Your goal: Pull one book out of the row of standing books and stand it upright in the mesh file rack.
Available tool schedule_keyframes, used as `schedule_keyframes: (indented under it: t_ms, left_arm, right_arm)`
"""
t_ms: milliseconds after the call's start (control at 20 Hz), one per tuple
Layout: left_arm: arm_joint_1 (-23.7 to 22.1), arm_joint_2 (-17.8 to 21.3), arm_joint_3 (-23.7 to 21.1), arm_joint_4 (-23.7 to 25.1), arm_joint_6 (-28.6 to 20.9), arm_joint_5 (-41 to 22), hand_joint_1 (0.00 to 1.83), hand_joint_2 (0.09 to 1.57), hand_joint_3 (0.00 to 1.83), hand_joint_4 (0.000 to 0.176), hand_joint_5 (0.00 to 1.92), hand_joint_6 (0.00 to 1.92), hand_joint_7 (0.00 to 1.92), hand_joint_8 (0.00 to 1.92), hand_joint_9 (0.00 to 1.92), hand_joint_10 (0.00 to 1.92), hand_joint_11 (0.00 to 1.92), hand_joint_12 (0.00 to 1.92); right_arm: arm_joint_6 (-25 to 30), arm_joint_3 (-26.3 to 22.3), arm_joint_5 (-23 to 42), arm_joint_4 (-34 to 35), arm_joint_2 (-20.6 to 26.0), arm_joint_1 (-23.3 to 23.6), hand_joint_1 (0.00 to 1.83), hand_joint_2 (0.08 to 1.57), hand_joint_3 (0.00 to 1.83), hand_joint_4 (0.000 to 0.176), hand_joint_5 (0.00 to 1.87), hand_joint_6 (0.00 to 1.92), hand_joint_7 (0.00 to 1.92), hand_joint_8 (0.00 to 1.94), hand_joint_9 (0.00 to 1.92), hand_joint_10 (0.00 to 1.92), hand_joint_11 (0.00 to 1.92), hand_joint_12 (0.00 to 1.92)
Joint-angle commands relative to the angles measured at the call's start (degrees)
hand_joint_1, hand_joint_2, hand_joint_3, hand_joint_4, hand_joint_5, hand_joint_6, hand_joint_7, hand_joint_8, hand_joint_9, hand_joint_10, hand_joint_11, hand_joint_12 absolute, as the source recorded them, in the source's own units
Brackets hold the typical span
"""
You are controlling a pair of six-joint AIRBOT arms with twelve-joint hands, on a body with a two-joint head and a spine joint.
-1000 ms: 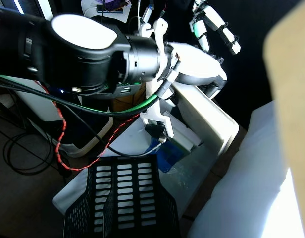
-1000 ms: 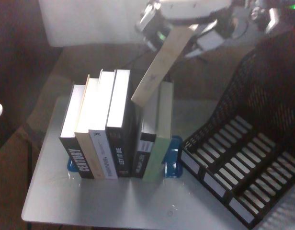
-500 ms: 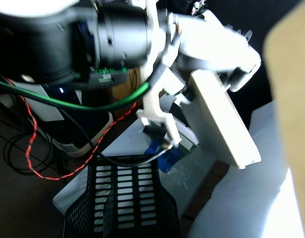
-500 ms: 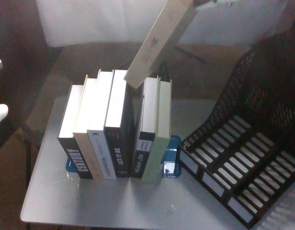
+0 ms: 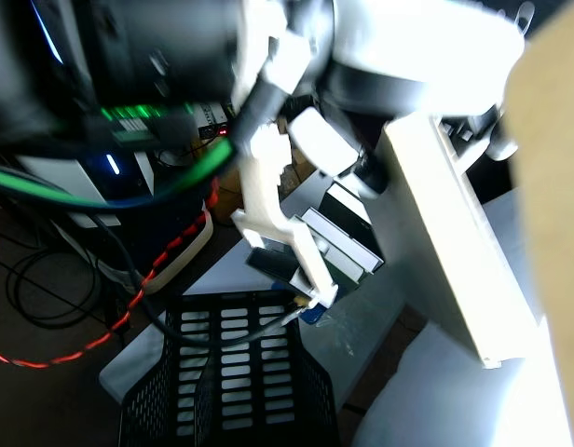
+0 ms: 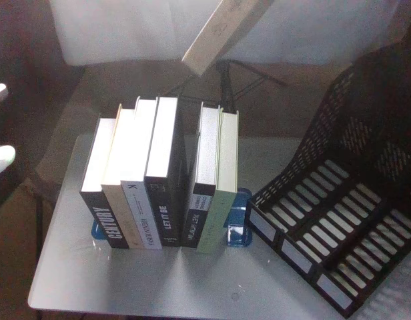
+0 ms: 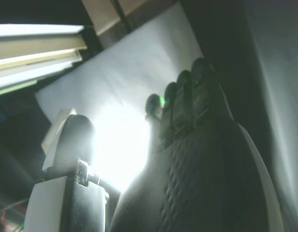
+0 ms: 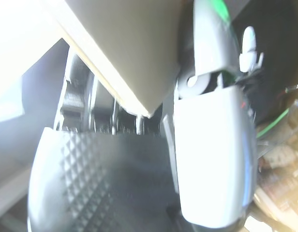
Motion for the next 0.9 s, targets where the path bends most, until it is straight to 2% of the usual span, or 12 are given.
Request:
schedule_keyframes:
  t_ms: [0,50,150,200,250,350,450,550,650,700,850]
  left_arm:
    - [-0.4,0.2,0.4,-0.6,-0.2,-6.7,0.60,1.39,0.00,0.045,0.12,0.00,0.03,0.00,0.00,0.00,0.00,0.00]
    - [-0.4,0.2,0.4,-0.6,-0.2,-6.6,0.63,1.39,0.00,0.036,0.13,0.01,0.03,0.00,0.00,0.00,0.00,0.00]
    - [-0.5,0.2,0.3,-0.6,-0.2,-6.5,0.62,1.39,0.00,0.047,0.12,0.00,0.03,0.00,0.00,0.00,0.00,0.00]
    - [-0.5,0.3,0.2,-0.6,-0.2,-6.4,0.62,1.39,0.00,0.046,0.12,0.00,0.03,0.00,0.00,0.00,0.00,0.00]
    - [-0.5,0.3,0.2,-0.5,-0.1,-6.2,0.61,1.40,0.00,0.042,0.11,0.00,0.03,0.00,0.00,0.00,0.00,0.00]
    - [-0.5,0.2,0.1,-0.5,-0.1,-6.0,0.62,1.40,0.00,0.048,0.12,0.00,0.03,0.00,0.00,0.00,0.00,0.00]
    - [-0.5,0.3,0.0,-0.5,-0.1,-5.9,0.67,1.39,0.00,0.038,0.13,0.00,0.04,0.00,0.00,0.00,0.00,0.00]
    - [-0.5,0.3,-0.1,-0.5,-0.1,-5.8,0.69,1.39,0.00,0.028,0.14,0.01,0.05,0.00,0.00,0.00,0.00,0.00]
    - [-0.5,0.3,-0.3,-0.5,-0.1,-5.7,0.68,1.39,0.00,0.027,0.14,0.01,0.04,0.00,0.00,0.00,0.00,0.00]
    - [-0.5,0.4,-0.5,-0.5,0.0,-5.7,0.68,1.39,0.00,0.018,0.14,0.01,0.04,0.00,0.00,0.00,0.00,0.00]
    - [-0.4,0.9,-1.1,-1.1,0.2,-6.3,0.68,1.39,0.00,0.012,0.14,0.01,0.05,0.00,0.00,0.00,0.00,0.00]
  right_arm:
    - [-0.5,-0.6,-1.1,0.4,1.6,1.6,1.34,1.21,0.00,0.000,0.78,1.23,0.84,1.31,0.67,1.54,0.14,1.92]
    - [-0.5,-1.3,-1.6,-0.3,2.5,2.3,1.35,1.20,0.00,0.000,0.76,1.26,0.87,1.28,0.69,1.50,0.10,1.91]
    - [-0.5,-2.3,-2.5,-2.7,3.8,3.1,1.35,1.20,0.00,0.000,0.75,1.27,0.85,1.27,0.73,1.48,0.38,1.80]
    - [-0.5,-2.8,-2.9,-3.6,4.3,3.3,1.35,1.21,0.00,0.000,0.74,1.31,0.81,1.29,0.74,1.49,0.52,1.72]
    - [-0.5,-3.2,-3.2,-4.3,4.9,3.6,1.34,1.21,0.00,0.000,0.74,1.33,0.80,1.28,0.74,1.48,0.54,1.67]
    - [0.4,-4.3,-4.1,-7.1,6.3,4.2,1.34,1.22,0.00,0.000,0.74,1.35,0.80,1.28,0.71,1.49,0.39,1.74]
    - [5.0,-5.7,-5.0,-14.1,8.2,5.7,1.34,1.21,0.00,0.000,0.76,1.34,0.82,1.28,0.70,1.47,0.27,1.79]
    - [10.5,-6.7,-5.1,-21.0,9.7,7.1,1.34,1.21,0.00,0.000,0.76,1.32,0.81,1.29,0.70,1.47,0.24,1.82]
    - [12.8,-7.5,-5.2,-24.7,10.7,7.2,1.34,1.21,0.00,0.000,0.76,1.35,0.78,1.29,0.72,1.47,0.26,1.81]
    - [16.1,-7.9,-5.2,-28.7,11.2,7.2,1.34,1.22,0.00,0.000,0.73,1.37,0.79,1.27,0.73,1.47,0.26,1.81]
    - [25.5,-8.9,-4.8,-40.5,12.3,7.3,1.35,1.21,0.00,0.000,0.72,1.31,0.82,1.26,0.74,1.50,0.28,1.81]
